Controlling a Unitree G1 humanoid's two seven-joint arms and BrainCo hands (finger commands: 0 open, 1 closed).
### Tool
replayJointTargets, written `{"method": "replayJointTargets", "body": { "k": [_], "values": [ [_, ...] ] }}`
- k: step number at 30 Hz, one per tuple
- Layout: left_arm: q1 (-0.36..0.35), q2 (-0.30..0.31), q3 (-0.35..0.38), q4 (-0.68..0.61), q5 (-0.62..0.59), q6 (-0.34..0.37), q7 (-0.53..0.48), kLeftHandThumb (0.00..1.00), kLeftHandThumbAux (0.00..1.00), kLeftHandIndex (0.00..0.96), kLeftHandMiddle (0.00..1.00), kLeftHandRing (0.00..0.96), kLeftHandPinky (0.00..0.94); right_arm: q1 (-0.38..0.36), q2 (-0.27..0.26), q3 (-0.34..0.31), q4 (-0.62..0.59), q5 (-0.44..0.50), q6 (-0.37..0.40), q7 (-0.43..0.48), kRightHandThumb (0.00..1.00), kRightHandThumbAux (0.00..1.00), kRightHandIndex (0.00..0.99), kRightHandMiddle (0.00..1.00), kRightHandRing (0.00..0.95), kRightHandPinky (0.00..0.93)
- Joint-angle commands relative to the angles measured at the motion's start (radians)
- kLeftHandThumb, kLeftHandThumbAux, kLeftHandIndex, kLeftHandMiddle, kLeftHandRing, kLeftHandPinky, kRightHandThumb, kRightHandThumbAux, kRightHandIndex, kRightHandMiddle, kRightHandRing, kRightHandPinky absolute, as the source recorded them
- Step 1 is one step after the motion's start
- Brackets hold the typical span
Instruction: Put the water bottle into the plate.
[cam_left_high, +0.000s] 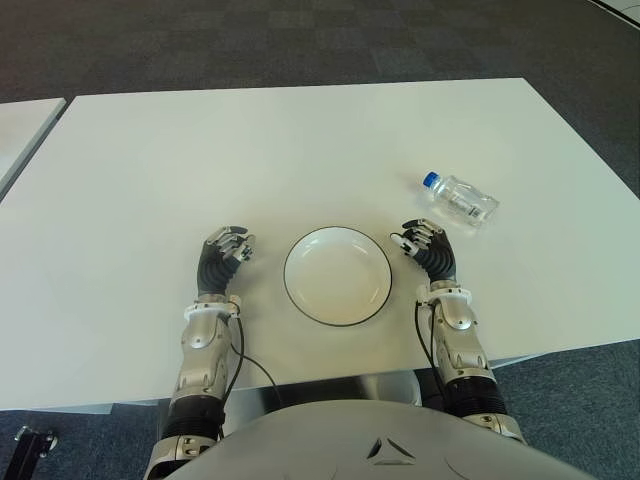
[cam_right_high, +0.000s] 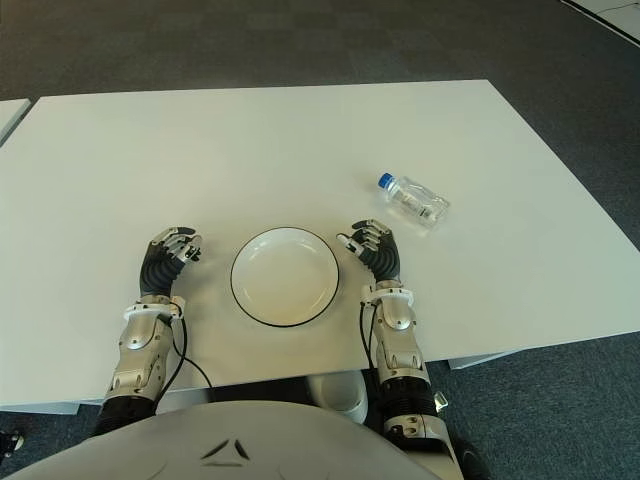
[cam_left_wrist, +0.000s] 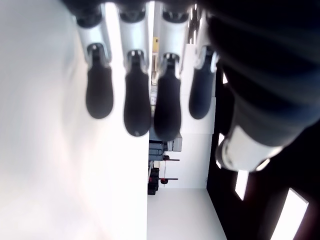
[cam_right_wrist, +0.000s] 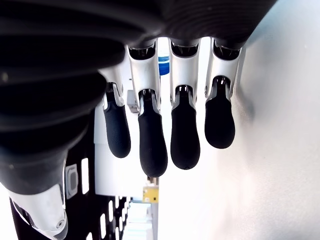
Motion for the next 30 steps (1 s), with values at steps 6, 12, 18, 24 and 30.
{"method": "replayJointTargets", "body": {
  "k": [6, 12, 18, 24, 30],
  "values": [
    [0.015, -0.003, -0.007, 0.033, 0.008, 0.014, -0.013, 0.705, 0.711, 0.434, 0.621, 0.606, 0.592, 0.016, -0.003, 0.001, 0.033, -0.017, 0.001, -0.015, 0.706, 0.727, 0.434, 0.615, 0.629, 0.649],
    [0.016, -0.004, -0.007, 0.030, 0.009, 0.021, -0.009, 0.705, 0.711, 0.434, 0.618, 0.602, 0.588, 0.008, -0.038, 0.029, 0.070, -0.157, -0.092, -0.121, 0.704, 0.728, 0.433, 0.601, 0.608, 0.607],
    [0.019, -0.007, -0.007, 0.026, 0.013, 0.031, -0.002, 0.705, 0.710, 0.434, 0.613, 0.597, 0.582, -0.010, -0.099, 0.079, 0.102, -0.353, -0.141, -0.272, 0.698, 0.730, 0.431, 0.573, 0.578, 0.570],
    [0.020, -0.008, -0.006, 0.026, 0.022, 0.035, 0.007, 0.707, 0.710, 0.434, 0.614, 0.597, 0.584, -0.041, -0.170, 0.138, 0.074, -0.564, -0.095, -0.415, 0.682, 0.731, 0.417, 0.474, 0.483, 0.468],
    [0.019, -0.010, -0.004, 0.027, 0.025, 0.041, 0.007, 0.708, 0.710, 0.434, 0.614, 0.597, 0.583, -0.081, -0.220, 0.165, 0.067, -0.655, -0.037, -0.468, 0.463, 0.693, 0.299, 0.283, 0.278, 0.265]
  ]
}}
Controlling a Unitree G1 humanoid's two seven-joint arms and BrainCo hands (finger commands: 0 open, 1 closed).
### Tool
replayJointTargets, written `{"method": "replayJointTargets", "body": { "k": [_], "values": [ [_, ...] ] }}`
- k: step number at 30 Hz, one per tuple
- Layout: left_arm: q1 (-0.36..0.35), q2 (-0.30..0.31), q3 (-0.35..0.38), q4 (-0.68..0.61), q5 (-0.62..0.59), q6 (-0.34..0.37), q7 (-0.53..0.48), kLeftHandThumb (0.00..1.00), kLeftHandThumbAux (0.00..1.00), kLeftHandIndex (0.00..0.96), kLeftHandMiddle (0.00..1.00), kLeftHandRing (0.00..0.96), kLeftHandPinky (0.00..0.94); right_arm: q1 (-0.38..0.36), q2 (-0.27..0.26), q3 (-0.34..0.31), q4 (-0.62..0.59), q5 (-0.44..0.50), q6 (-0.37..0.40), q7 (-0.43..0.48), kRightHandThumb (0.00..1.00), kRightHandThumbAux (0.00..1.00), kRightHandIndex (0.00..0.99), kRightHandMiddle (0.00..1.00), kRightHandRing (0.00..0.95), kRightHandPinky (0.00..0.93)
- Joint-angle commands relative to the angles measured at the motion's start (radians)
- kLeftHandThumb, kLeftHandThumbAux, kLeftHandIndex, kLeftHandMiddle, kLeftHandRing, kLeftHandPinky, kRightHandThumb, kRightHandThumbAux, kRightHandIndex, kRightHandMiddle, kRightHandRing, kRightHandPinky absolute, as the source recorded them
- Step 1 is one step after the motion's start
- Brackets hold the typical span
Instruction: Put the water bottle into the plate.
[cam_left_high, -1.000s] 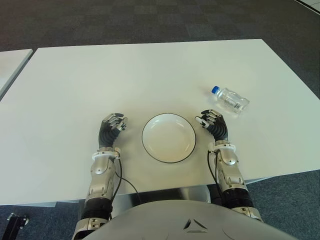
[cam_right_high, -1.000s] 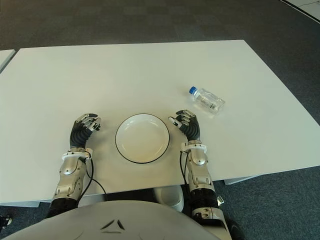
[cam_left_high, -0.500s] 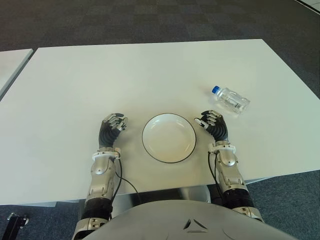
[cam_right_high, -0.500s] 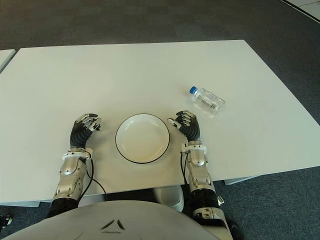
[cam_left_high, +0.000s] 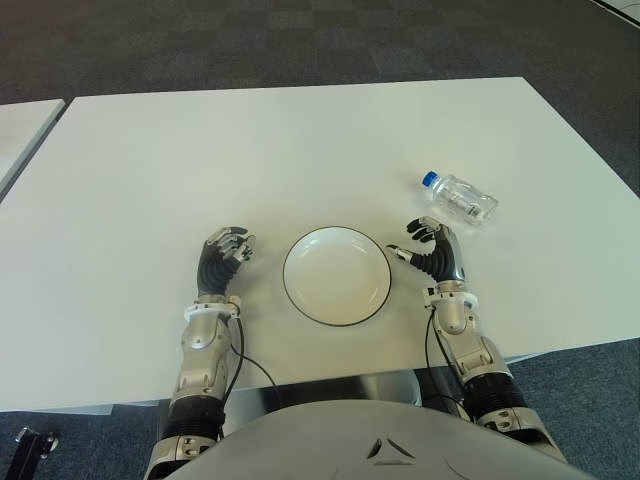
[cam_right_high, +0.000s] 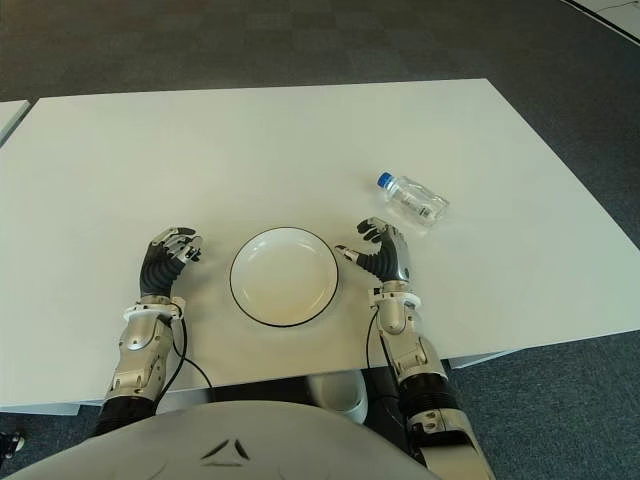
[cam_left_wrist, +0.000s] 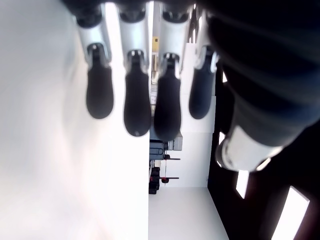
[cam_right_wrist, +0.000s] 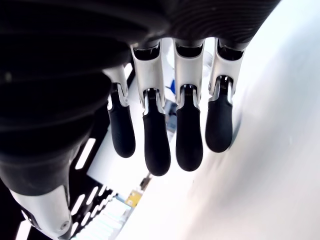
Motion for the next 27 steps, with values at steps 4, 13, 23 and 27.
{"method": "replayJointTargets", "body": {
  "k": [4, 13, 23, 27],
  "values": [
    [0.018, -0.011, -0.006, 0.023, 0.016, 0.041, 0.012, 0.707, 0.711, 0.434, 0.611, 0.596, 0.580, -0.118, -0.079, 0.038, 0.060, -0.136, 0.065, -0.120, 0.378, 0.627, 0.171, 0.175, 0.153, 0.145],
    [0.020, -0.015, -0.004, 0.019, 0.022, 0.035, 0.012, 0.706, 0.711, 0.434, 0.613, 0.597, 0.585, -0.246, -0.117, 0.075, 0.147, -0.218, 0.103, -0.308, 0.573, 0.529, 0.102, 0.077, 0.029, 0.017],
    [0.023, -0.020, 0.000, 0.014, 0.005, 0.029, -0.002, 0.706, 0.710, 0.434, 0.621, 0.605, 0.595, -0.351, -0.139, 0.077, 0.246, -0.200, 0.128, -0.389, 0.666, 0.455, 0.050, 0.004, 0.000, 0.000],
    [0.023, -0.022, 0.000, 0.015, 0.011, 0.024, 0.005, 0.706, 0.710, 0.434, 0.623, 0.608, 0.596, -0.381, -0.140, 0.069, 0.282, -0.183, 0.150, -0.401, 0.679, 0.418, 0.024, 0.000, 0.000, 0.000]
  ]
}}
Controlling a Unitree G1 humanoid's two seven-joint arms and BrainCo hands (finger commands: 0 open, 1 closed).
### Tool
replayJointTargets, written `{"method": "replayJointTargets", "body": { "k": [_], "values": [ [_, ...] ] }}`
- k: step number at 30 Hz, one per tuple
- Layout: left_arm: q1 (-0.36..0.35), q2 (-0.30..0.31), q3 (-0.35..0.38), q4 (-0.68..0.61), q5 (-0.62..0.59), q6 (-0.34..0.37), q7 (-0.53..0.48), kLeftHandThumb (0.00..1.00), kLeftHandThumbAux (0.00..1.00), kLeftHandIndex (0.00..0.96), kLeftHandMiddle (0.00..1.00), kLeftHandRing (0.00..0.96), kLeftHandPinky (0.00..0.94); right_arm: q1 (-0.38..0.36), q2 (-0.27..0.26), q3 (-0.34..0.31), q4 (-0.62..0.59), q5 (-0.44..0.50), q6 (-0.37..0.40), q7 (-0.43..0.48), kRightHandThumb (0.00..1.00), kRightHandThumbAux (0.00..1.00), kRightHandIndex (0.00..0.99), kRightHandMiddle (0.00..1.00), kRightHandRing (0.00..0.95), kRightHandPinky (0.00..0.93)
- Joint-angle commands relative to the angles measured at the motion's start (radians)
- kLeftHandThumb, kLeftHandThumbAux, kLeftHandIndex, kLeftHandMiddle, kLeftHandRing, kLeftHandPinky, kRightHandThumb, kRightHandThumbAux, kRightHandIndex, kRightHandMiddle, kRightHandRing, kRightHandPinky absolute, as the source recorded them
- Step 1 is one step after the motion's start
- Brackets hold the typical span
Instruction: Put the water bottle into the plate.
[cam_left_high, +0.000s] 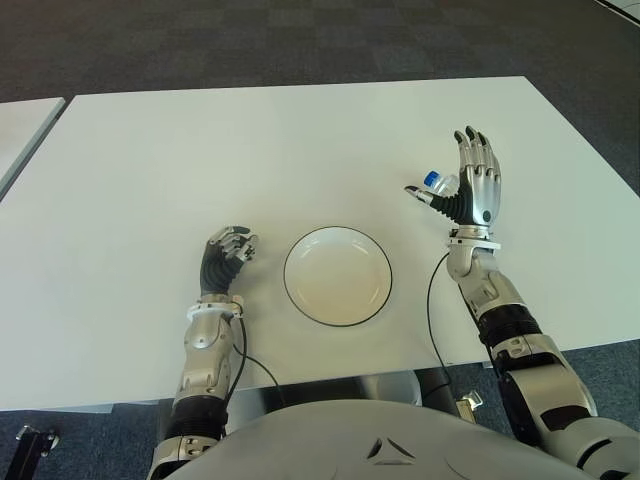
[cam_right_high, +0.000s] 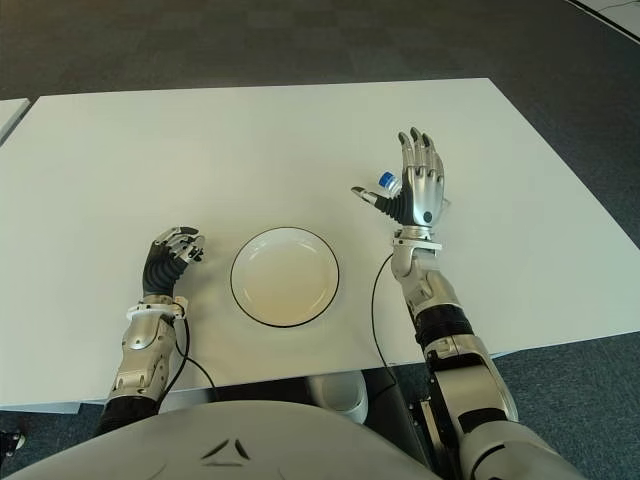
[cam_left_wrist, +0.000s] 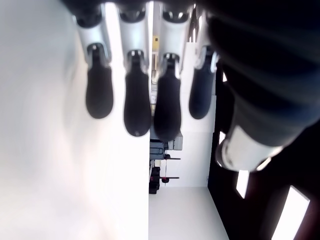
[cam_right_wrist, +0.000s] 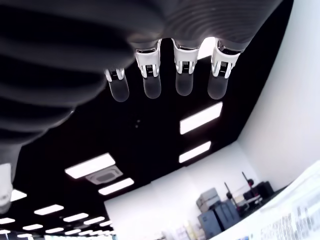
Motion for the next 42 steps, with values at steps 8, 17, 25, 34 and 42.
{"method": "replayJointTargets", "body": {
  "k": [8, 17, 25, 34, 42],
  "values": [
    [0.025, -0.011, 0.000, 0.019, 0.016, 0.024, 0.018, 0.706, 0.710, 0.434, 0.629, 0.612, 0.595, -0.078, -0.001, -0.016, 0.054, 0.044, 0.168, 0.037, 0.684, 0.337, 0.000, 0.000, 0.000, 0.000],
    [0.031, -0.015, 0.001, 0.004, 0.008, 0.031, 0.013, 0.705, 0.710, 0.435, 0.626, 0.607, 0.593, -0.174, -0.006, -0.005, 0.113, 0.053, 0.323, 0.126, 0.656, 0.275, 0.000, 0.000, 0.000, 0.000],
    [0.034, -0.011, 0.002, 0.002, 0.010, 0.030, 0.010, 0.705, 0.711, 0.434, 0.624, 0.605, 0.592, -0.305, -0.029, 0.040, 0.332, 0.063, 0.360, 0.226, 0.648, 0.229, 0.000, 0.000, 0.000, 0.000],
    [0.035, -0.011, 0.007, 0.003, 0.003, 0.026, 0.010, 0.705, 0.710, 0.434, 0.616, 0.600, 0.587, -0.403, -0.040, 0.104, 0.544, 0.097, 0.351, 0.412, 0.672, 0.258, 0.000, 0.000, 0.000, 0.000],
    [0.036, -0.010, 0.010, 0.007, 0.002, 0.018, 0.010, 0.706, 0.710, 0.435, 0.622, 0.604, 0.588, -0.441, -0.023, 0.146, 0.655, 0.113, 0.339, 0.469, 0.685, 0.311, 0.000, 0.000, 0.000, 0.000]
  ]
}}
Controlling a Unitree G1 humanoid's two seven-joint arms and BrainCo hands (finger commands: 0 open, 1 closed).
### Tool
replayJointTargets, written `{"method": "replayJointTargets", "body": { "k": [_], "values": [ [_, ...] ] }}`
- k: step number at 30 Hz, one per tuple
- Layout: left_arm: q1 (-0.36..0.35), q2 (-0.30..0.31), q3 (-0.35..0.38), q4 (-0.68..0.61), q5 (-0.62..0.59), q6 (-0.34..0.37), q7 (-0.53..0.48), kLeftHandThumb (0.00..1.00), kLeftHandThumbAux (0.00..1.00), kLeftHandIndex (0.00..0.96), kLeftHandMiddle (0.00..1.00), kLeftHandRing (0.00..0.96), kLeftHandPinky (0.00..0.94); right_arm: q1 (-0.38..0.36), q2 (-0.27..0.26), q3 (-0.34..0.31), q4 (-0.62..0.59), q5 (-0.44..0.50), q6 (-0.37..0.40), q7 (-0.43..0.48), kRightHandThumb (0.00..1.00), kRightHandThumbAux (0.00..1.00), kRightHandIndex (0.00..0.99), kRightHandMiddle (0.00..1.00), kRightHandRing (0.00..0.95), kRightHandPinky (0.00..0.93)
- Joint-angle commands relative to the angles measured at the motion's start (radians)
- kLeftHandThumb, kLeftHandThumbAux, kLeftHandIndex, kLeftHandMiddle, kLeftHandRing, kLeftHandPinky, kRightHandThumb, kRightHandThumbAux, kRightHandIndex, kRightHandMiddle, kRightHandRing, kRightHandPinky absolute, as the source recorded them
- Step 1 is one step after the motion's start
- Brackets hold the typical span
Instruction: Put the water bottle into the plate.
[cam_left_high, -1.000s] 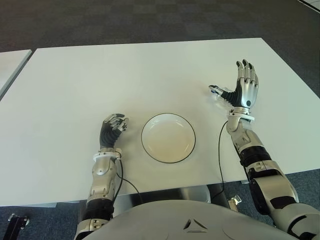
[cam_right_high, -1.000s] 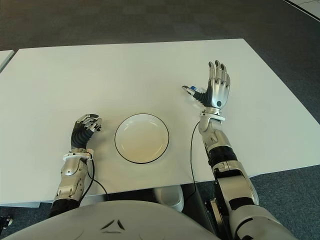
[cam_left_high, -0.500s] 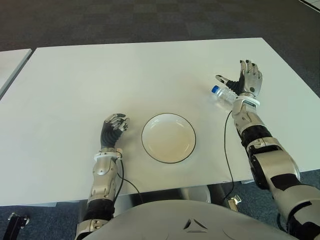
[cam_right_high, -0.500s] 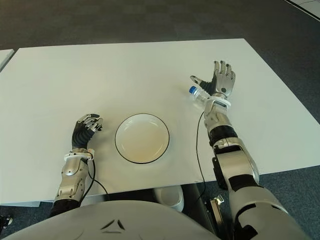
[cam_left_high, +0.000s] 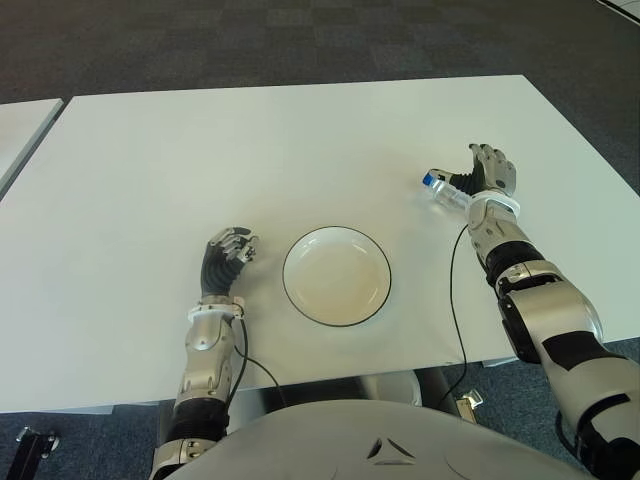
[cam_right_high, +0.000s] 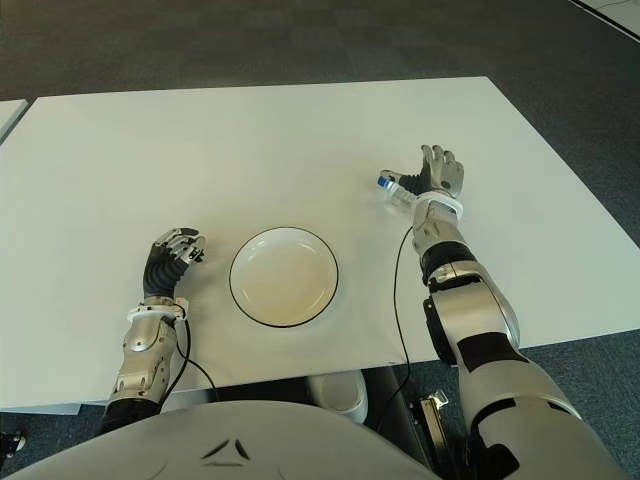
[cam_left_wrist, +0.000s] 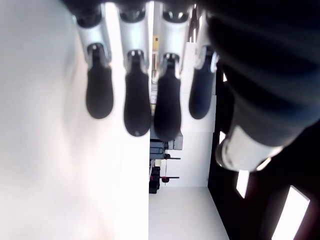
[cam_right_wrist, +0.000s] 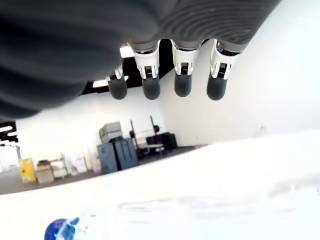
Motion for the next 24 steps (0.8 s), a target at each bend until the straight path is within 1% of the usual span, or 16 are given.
{"method": "replayJointTargets", "body": {
  "k": [1, 4, 10, 16, 23, 24],
  "values": [
    [0.021, -0.003, 0.005, 0.021, -0.003, 0.025, 0.003, 0.706, 0.710, 0.435, 0.621, 0.603, 0.586, -0.022, 0.021, 0.028, 0.059, 0.020, -0.004, 0.054, 0.686, 0.317, 0.000, 0.000, 0.000, 0.000],
    [0.021, -0.003, 0.007, 0.022, -0.003, 0.023, 0.003, 0.706, 0.710, 0.435, 0.618, 0.599, 0.581, -0.021, 0.030, 0.044, 0.083, 0.023, -0.002, 0.068, 0.685, 0.337, 0.000, 0.000, 0.000, 0.000],
    [0.020, -0.002, 0.008, 0.021, 0.000, 0.025, 0.006, 0.706, 0.710, 0.435, 0.616, 0.597, 0.579, -0.015, 0.042, 0.083, 0.124, 0.016, -0.001, 0.126, 0.673, 0.357, 0.000, 0.000, 0.000, 0.000],
    [0.022, -0.003, 0.010, 0.015, -0.004, 0.033, 0.006, 0.706, 0.710, 0.435, 0.606, 0.589, 0.572, -0.007, 0.051, 0.116, 0.140, 0.014, 0.007, 0.184, 0.636, 0.390, 0.000, 0.000, 0.000, 0.000],
    [0.026, -0.003, 0.008, 0.013, 0.003, 0.027, 0.010, 0.705, 0.710, 0.435, 0.605, 0.589, 0.572, 0.005, 0.069, 0.148, 0.132, 0.015, 0.048, 0.253, 0.642, 0.431, 0.000, 0.000, 0.000, 0.000],
    [0.027, -0.004, 0.008, 0.010, 0.003, 0.029, 0.010, 0.705, 0.710, 0.435, 0.605, 0.589, 0.572, 0.012, 0.072, 0.157, 0.140, 0.012, 0.053, 0.276, 0.644, 0.437, 0.000, 0.000, 0.000, 0.000]
  ]
}}
